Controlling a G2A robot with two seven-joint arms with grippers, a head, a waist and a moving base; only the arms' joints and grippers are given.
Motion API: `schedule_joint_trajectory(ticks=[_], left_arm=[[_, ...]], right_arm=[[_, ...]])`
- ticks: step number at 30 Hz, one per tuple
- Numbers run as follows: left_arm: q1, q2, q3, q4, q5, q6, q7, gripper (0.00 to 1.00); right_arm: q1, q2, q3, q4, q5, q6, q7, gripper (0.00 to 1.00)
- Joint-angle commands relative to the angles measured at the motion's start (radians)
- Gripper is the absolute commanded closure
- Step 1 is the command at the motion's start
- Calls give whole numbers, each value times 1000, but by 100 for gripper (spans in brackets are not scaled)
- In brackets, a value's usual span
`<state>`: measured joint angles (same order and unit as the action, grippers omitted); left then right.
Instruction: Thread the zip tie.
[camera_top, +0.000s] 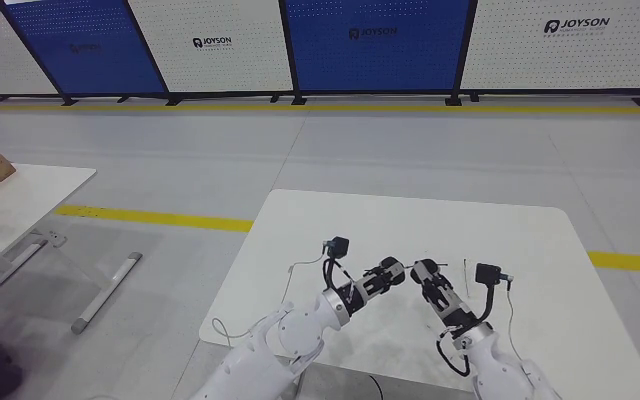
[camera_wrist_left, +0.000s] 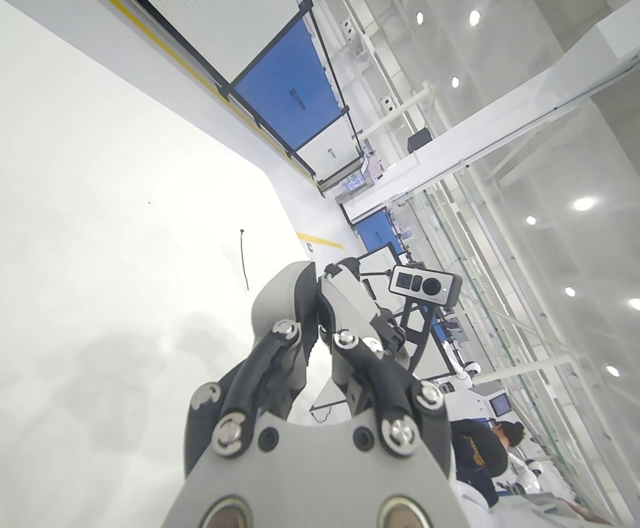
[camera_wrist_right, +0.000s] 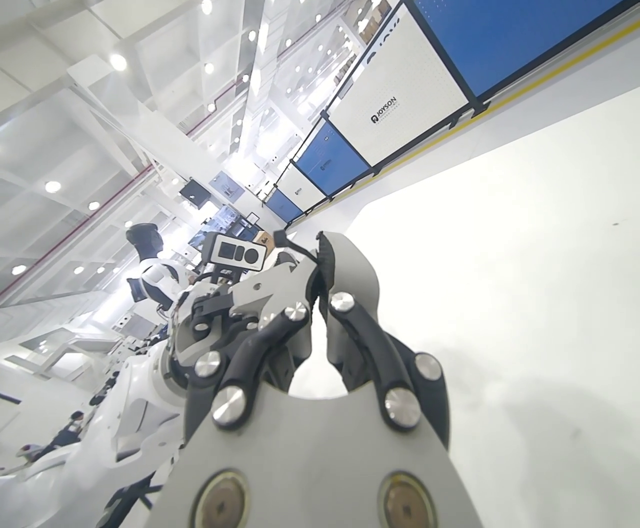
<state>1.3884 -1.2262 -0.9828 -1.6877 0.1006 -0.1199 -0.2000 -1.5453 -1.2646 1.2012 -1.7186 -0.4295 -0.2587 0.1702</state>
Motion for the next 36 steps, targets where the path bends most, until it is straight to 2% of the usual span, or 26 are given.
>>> schedule_joint_trajectory(ticks=[1,7,8,9,10,11,12,13,14,20,21,22,24,25,26,36], left_arm=[[4,1,0,-4,7,-1,-1,100],[12,3,-3,-13,25,0,2,100],[13,3,-4,-13,26,4,6,100],[14,3,-4,-13,26,10,10,100],[14,3,-4,-13,26,16,12,100],[15,2,-5,-11,26,27,16,100],[13,2,-5,-14,25,39,20,100],[11,1,-4,-12,23,45,22,100],[10,1,-4,-11,21,50,25,100],[4,-2,-1,-12,16,65,28,100],[3,-2,0,-13,16,67,28,100],[2,-2,0,-14,16,69,28,100],[0,-3,2,-16,14,72,27,100],[0,-3,2,-17,14,72,26,100],[-1,-3,3,-17,14,73,26,100],[-3,-4,1,-19,12,65,23,100]], right_arm=[[0,0,-1,0,-2,1,2,100],[-2,1,0,-5,0,5,14,100],[-3,1,1,-6,8,5,13,91],[-6,1,4,-9,19,1,12,60],[-8,1,6,-10,26,-6,12,53],[-10,2,9,-11,30,-15,11,26],[-13,2,11,-11,35,-24,10,8],[-17,3,16,-11,40,-36,8,1],[-20,4,18,-11,42,-45,5,0],[-35,7,33,-11,38,-81,-6,2],[-37,8,34,-12,37,-81,-8,13],[-38,8,35,-13,37,-81,-12,50],[-40,9,38,-16,36,-81,-20,65],[-41,9,39,-18,36,-81,-25,77],[-42,9,40,-19,36,-81,-28,100],[-35,10,39,-19,15,-76,-36,100]])
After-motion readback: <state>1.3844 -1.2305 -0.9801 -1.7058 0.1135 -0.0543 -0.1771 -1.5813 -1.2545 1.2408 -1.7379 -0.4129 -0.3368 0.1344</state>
